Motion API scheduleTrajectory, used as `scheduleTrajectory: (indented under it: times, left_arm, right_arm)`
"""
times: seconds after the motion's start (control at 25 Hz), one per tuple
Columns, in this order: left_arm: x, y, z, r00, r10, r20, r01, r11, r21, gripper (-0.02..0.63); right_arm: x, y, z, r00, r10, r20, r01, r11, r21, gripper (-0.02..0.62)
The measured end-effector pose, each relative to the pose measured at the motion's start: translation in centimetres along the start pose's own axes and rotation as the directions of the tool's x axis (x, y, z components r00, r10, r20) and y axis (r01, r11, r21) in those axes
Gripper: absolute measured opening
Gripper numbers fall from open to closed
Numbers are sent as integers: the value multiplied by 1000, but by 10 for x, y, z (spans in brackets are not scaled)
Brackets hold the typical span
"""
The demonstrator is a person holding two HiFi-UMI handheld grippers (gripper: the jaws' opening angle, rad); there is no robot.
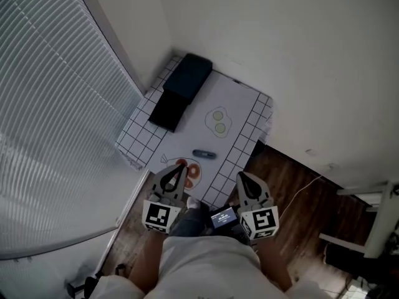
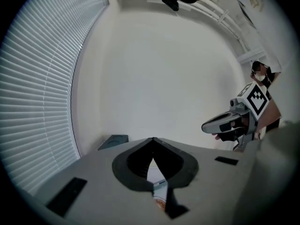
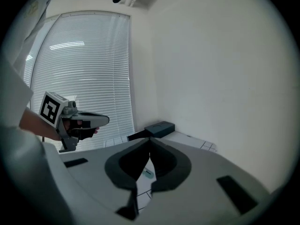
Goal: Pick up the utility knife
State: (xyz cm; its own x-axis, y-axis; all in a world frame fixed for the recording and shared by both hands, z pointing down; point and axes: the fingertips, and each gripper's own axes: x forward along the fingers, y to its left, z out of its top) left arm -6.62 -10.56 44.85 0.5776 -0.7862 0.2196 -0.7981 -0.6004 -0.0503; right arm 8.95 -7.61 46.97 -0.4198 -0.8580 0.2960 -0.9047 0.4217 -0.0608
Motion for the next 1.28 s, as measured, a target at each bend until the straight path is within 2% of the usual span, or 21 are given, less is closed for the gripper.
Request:
scheduleTrajectory:
  times: [0.12,0.16,0.2,0.36,0.48,0.64,0.72,0.88,1.0,1.2,1.28]
  left_arm:
    - [19,1,-14,997,-71,-39,72,997,8,6]
    - [26,1,-20,993,-100,-60,101,995,8,28]
    - [32,1,-25,989,-126,-81,127,992,7,89]
    - [54,1,-49,967,-200,-154,204,979,7,116]
    - [70,-2,-69,941,-262,-214,276,960,39,131]
    - [86,-8,-103,892,-335,-305,370,927,65,165]
    - [93,-12,-120,868,-359,-343,408,910,79,176]
    - [109,-15,-142,836,-383,-393,455,884,107,202]
    - [115,-19,-159,804,-393,-446,503,850,158,215]
    - [123,-25,-191,723,-420,-548,607,766,213,224]
    - [127,-25,-200,703,-422,-573,631,741,230,225]
  right_arm:
    - [11,-7,-5,1000,-9,-22,10,1000,17,6]
    - [14,-8,-7,999,-13,-29,14,1000,26,6]
    - [17,-9,-8,999,-16,-36,17,999,35,6]
    - [28,-12,-15,997,-20,-70,23,999,48,6]
    - [37,-15,-20,995,-30,-95,34,998,46,6]
    - [44,-15,-31,992,-39,-118,47,997,64,6]
    - [47,-15,-37,991,-40,-129,50,996,77,6]
    - [58,-19,-50,987,-38,-154,54,994,97,6]
    - [69,-24,-58,986,-41,-160,60,992,115,6]
    - [85,-32,-62,985,-46,-167,67,990,122,6]
    - [88,-35,-64,984,-47,-173,70,989,128,6]
